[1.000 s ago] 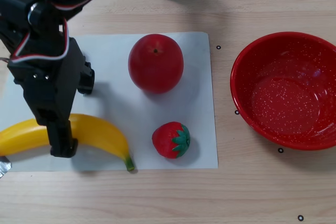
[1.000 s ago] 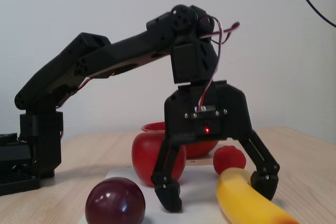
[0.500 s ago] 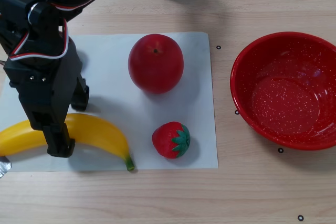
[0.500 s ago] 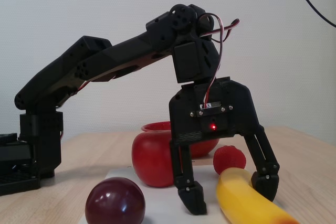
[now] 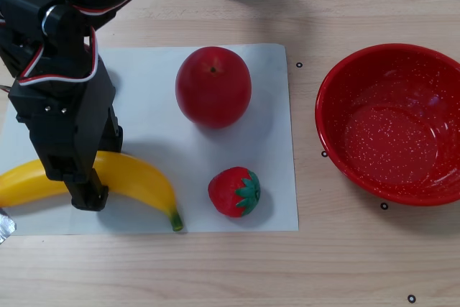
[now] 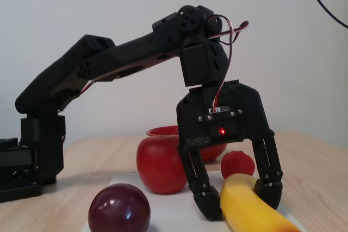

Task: Grasp the banana and put it in the red bowl.

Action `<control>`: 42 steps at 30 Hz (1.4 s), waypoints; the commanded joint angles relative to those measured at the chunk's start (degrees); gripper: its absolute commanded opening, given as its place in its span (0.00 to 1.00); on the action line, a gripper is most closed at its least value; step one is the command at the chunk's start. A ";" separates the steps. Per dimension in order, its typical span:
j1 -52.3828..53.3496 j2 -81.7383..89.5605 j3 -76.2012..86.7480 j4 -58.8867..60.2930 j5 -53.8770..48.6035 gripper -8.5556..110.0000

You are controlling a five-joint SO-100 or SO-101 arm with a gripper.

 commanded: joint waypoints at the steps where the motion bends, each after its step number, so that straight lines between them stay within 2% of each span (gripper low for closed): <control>1: -1.23 11.43 1.41 -0.35 -1.14 0.07; 13: -1.14 31.73 21.36 -4.31 -0.97 0.07; 30: -2.29 53.79 36.39 -8.88 -0.88 0.07; 42: 3.69 71.89 47.02 -12.04 -2.64 0.07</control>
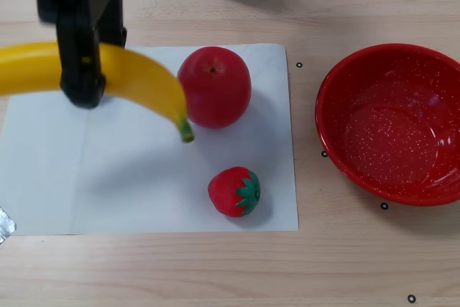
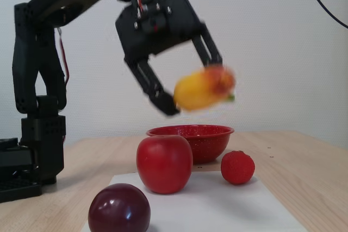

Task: Grasp the banana and put it in the red bowl.

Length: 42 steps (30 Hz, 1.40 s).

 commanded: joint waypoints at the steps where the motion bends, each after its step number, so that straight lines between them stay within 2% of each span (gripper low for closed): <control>1: 2.29 12.22 -1.93 -2.46 -0.97 0.07; 10: 11.69 17.49 -3.43 1.14 -4.22 0.07; 27: 39.11 18.81 -9.05 5.36 -12.48 0.07; 34: 49.66 18.11 -7.12 3.08 -14.33 0.07; 42: 57.04 16.96 3.43 -7.82 -15.47 0.09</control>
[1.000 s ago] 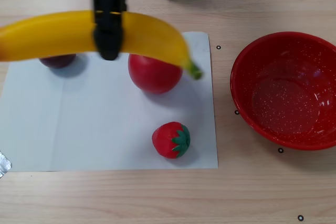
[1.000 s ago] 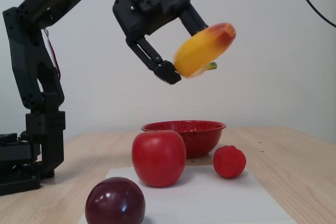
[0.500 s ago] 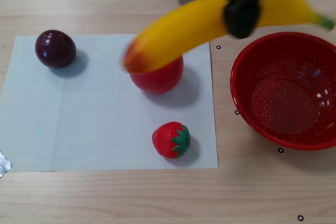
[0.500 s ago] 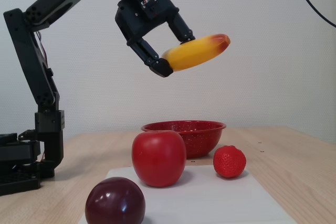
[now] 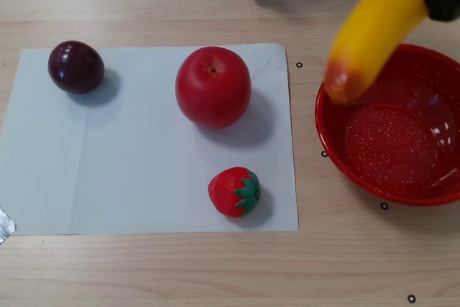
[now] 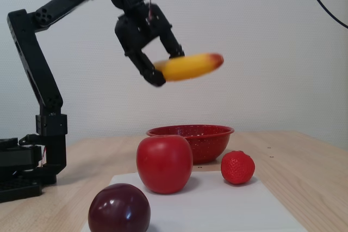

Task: Grasp the banana and put it in the red bowl.

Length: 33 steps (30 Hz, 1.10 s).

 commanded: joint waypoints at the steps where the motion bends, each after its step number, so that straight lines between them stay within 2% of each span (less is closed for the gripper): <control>1: 1.58 4.57 -0.88 -6.68 -0.88 0.13; 8: 5.01 -0.35 3.08 -11.51 -2.02 0.22; 18: 3.96 -3.60 4.13 -10.28 -0.35 0.31; 21: 3.16 -3.60 3.69 -9.23 -0.09 0.30; 33: -1.05 -1.58 -7.21 1.32 -2.55 0.11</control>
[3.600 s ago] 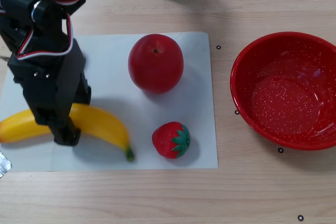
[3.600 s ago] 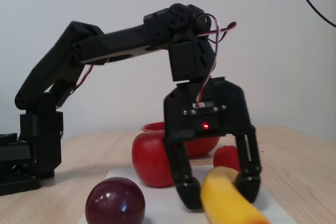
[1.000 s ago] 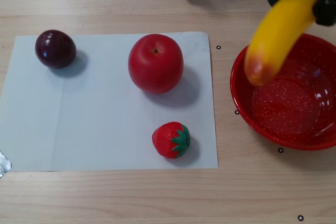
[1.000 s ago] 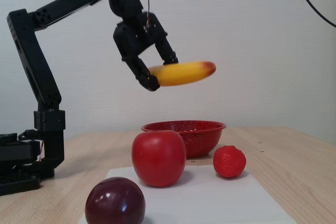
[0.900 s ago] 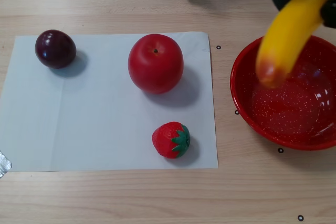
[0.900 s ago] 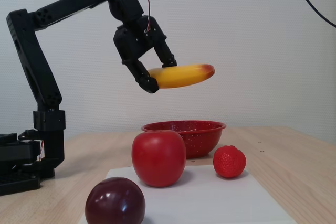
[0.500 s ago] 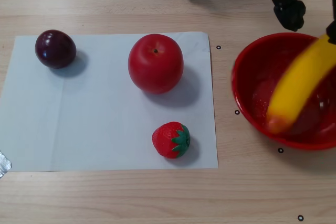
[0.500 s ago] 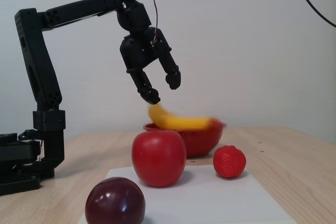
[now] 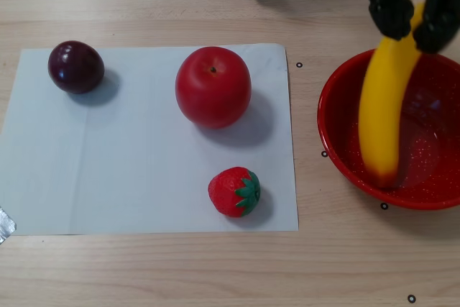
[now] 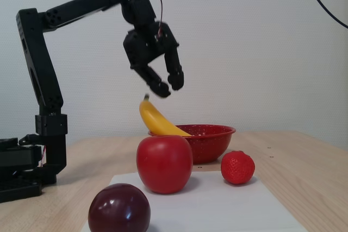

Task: Grasp the banana and put it in the red bowl.

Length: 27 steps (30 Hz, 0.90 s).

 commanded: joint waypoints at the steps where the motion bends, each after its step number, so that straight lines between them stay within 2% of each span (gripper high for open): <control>1: -1.05 4.92 -7.73 2.55 -1.23 0.09; 15: -9.67 12.57 -8.44 7.56 -0.44 0.07; 21: -15.91 20.48 2.64 1.14 0.79 0.07; 27: -20.57 31.64 21.27 -9.76 1.67 0.07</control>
